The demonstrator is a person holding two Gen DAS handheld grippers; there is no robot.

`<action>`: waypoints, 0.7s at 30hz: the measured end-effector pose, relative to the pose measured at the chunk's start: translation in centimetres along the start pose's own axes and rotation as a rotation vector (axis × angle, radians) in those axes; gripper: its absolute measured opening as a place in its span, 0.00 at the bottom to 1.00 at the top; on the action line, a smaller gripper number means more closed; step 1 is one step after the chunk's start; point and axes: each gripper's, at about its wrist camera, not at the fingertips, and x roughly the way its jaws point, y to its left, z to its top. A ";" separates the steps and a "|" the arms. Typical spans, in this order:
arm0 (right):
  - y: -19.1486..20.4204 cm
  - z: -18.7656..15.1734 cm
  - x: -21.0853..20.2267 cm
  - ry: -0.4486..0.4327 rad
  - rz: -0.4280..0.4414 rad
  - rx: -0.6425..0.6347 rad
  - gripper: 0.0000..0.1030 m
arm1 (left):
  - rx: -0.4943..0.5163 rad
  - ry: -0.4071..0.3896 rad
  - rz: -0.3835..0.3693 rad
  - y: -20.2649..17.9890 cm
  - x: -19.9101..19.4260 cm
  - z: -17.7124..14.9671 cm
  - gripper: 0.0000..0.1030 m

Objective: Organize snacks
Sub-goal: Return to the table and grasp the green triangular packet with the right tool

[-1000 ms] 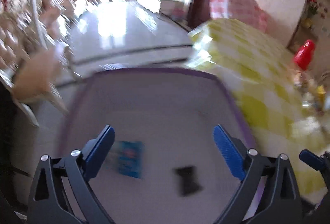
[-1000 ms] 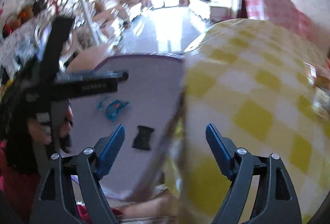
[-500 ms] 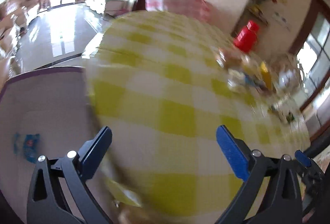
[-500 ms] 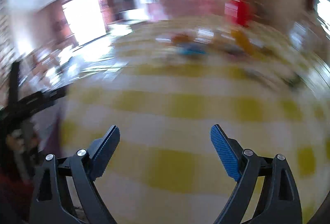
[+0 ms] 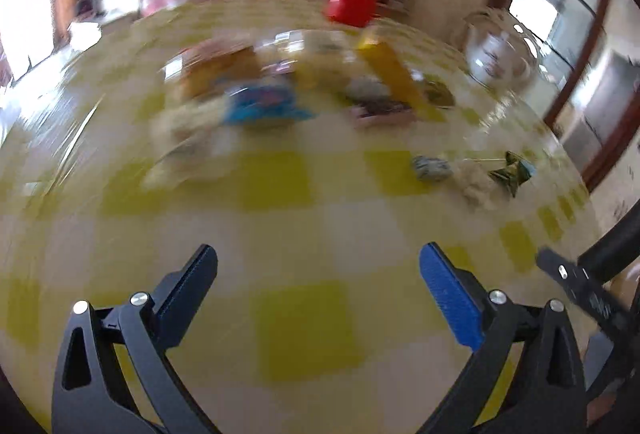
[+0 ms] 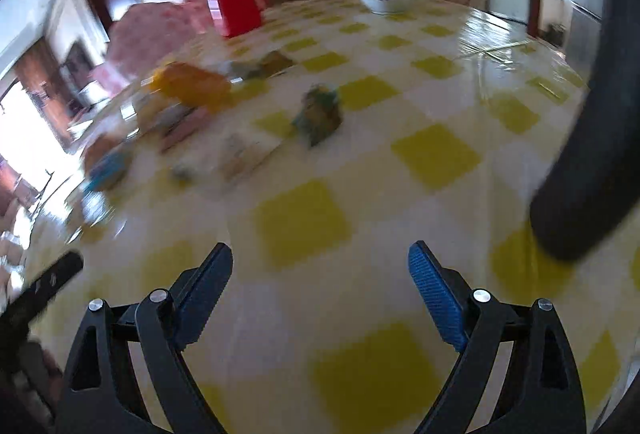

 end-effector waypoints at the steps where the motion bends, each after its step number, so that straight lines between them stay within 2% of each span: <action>1: -0.2 1.3 1.0 -0.005 -0.009 0.009 0.84 | 0.027 -0.012 0.002 -0.9 0.6 0.3 0.98; 4: -1.1 4.2 3.6 -0.006 -0.008 0.065 0.84 | 0.044 -0.029 -0.035 -1.6 1.7 0.3 0.98; 6: -0.8 5.6 5.1 -0.008 -0.009 0.069 0.84 | 0.040 -0.033 -0.090 -1.3 1.6 0.3 0.98; 8: -0.2 6.4 6.3 0.013 -0.015 0.045 0.84 | 0.005 -0.059 -0.115 -0.5 0.9 0.1 0.98; 12: 1.7 7.8 7.9 0.043 -0.041 -0.063 0.83 | -0.013 -0.031 -0.147 -0.4 1.6 0.2 0.98; 13: 1.8 7.7 8.0 0.050 -0.035 -0.092 0.74 | 0.000 -0.031 -0.147 -0.7 1.6 0.1 0.98; 14: 1.9 7.4 7.5 0.029 -0.040 -0.111 0.51 | 0.010 -0.030 -0.151 -0.8 1.5 0.1 0.98; 15: 1.8 7.0 7.0 0.019 -0.031 -0.117 0.43 | 0.021 -0.027 -0.159 -1.0 1.4 0.1 0.98; 16: 1.6 6.7 6.6 0.012 -0.029 -0.113 0.39 | 0.026 -0.025 -0.163 -1.1 1.4 0.1 0.98; 18: 0.9 5.8 5.0 -0.016 -0.021 -0.100 0.38 | 0.028 -0.024 -0.161 -1.1 1.5 0.1 0.98; 21: 0.3 4.7 2.5 -0.053 0.058 -0.087 0.38 | 0.051 -0.002 -0.155 -1.8 2.2 0.6 0.98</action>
